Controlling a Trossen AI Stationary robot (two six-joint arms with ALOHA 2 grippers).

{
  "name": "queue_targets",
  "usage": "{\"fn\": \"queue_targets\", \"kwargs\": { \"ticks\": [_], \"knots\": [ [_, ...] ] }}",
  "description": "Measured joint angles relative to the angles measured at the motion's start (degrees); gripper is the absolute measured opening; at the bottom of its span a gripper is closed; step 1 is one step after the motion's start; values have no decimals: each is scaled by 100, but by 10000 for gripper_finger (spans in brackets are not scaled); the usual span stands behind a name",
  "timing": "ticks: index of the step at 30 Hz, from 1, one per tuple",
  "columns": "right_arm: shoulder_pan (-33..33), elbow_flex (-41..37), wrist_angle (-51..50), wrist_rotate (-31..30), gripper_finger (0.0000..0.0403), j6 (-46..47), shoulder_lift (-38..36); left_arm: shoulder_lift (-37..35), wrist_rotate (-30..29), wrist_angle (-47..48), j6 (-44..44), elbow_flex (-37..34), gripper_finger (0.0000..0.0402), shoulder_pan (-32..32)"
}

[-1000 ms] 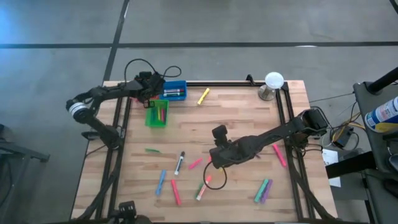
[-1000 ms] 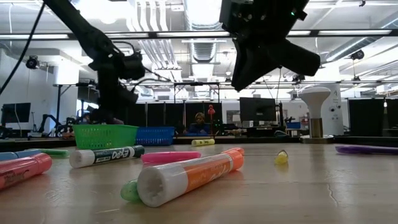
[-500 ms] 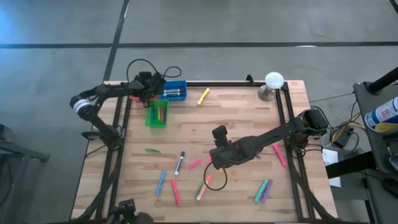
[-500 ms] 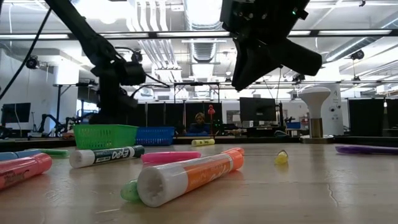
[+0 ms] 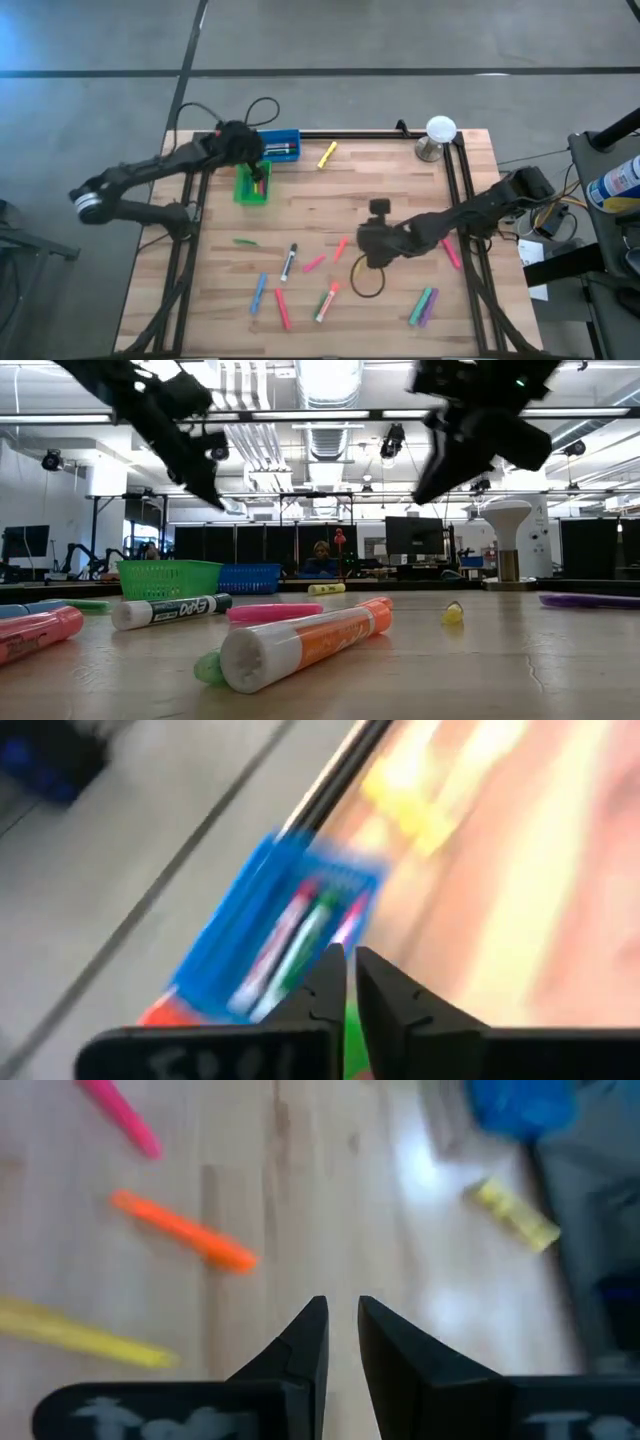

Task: Pick & Place Markers
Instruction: Put the light blue highlighter into the orange bin

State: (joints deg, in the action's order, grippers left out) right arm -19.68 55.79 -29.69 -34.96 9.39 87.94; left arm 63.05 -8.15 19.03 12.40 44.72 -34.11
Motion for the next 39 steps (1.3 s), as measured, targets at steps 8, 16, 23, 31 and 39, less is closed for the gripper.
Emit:
{"fn": "queue_targets", "kwargs": {
  "ticks": [8,16,23,31,39],
  "knots": [
    [-597,-1190,-193,201,53,3090,-892,-888,473,-3906,-1130,-2168,2,1543],
    [-1641,-1295,-1261,815,53,5690,-1383,-705,473,-6777,-1430,-3768,2,2072],
    [-2562,-1003,-1706,1739,70,6542,-1001,-702,414,-6878,-1462,-3948,2,2072],
    [-2918,-464,-1977,2514,138,5626,-280,-695,410,-6859,-1462,-3944,2,2072],
    [-2912,112,-1988,3148,173,4044,656,-695,401,-6769,-1459,-3944,2,2072]
  ]
}}
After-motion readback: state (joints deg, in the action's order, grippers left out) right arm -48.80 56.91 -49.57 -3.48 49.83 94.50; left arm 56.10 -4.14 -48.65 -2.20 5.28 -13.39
